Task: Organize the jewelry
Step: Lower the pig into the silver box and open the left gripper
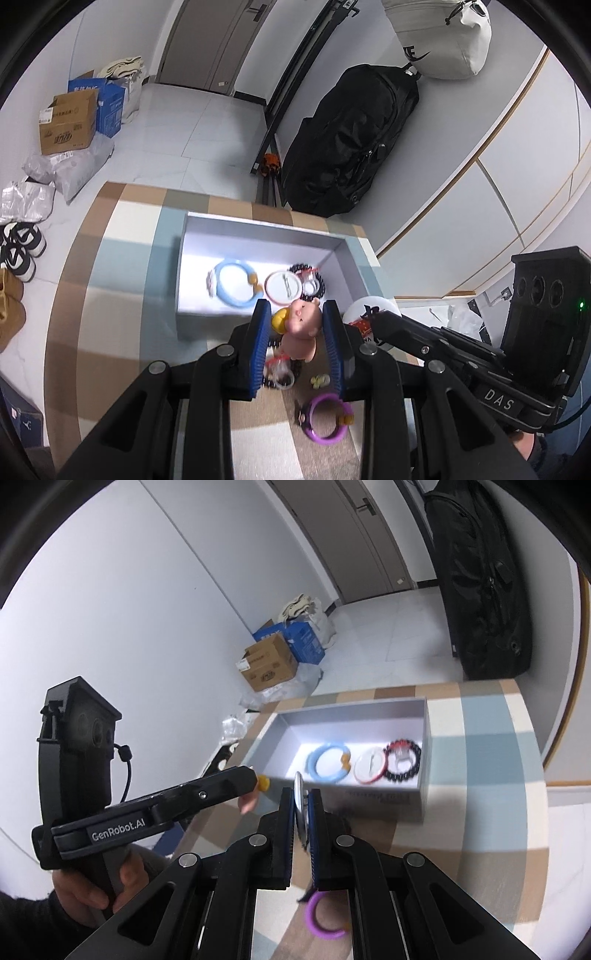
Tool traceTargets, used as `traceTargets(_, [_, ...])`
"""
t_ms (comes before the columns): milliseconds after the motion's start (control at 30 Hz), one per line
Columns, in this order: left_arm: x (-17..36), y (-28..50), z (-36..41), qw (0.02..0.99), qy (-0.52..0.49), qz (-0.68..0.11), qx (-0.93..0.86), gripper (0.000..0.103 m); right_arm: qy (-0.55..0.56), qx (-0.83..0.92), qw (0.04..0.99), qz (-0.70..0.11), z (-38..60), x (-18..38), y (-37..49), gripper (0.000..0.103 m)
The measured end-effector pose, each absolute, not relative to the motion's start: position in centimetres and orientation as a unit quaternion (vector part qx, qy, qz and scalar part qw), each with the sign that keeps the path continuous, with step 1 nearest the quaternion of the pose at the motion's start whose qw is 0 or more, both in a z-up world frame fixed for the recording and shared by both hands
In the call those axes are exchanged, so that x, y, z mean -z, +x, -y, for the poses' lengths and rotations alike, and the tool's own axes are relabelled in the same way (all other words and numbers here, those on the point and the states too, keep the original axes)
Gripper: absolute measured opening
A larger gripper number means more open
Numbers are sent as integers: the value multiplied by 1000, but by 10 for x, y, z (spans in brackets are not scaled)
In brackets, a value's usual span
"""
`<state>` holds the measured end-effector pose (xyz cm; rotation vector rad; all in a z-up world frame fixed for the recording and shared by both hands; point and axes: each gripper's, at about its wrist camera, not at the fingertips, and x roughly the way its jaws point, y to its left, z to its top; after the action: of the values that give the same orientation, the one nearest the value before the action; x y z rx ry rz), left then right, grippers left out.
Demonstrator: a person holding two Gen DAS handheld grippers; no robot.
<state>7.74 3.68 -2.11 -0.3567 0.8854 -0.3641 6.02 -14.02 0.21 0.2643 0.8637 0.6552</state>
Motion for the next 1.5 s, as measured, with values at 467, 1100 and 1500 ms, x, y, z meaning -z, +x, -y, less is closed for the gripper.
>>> traceTargets(467, [24, 121, -34, 873, -163, -425, 174, 23, 136, -317, 851, -396, 141, -12, 117, 6])
traceTargets(1100, [44, 141, -31, 861, -168, -445, 181, 23, 145, -305, 838, -428, 142, 21, 147, 6])
traceTargets(1500, [37, 143, -41, 859, -208, -430, 186, 52, 174, -300, 846, -405, 157, 15, 149, 25])
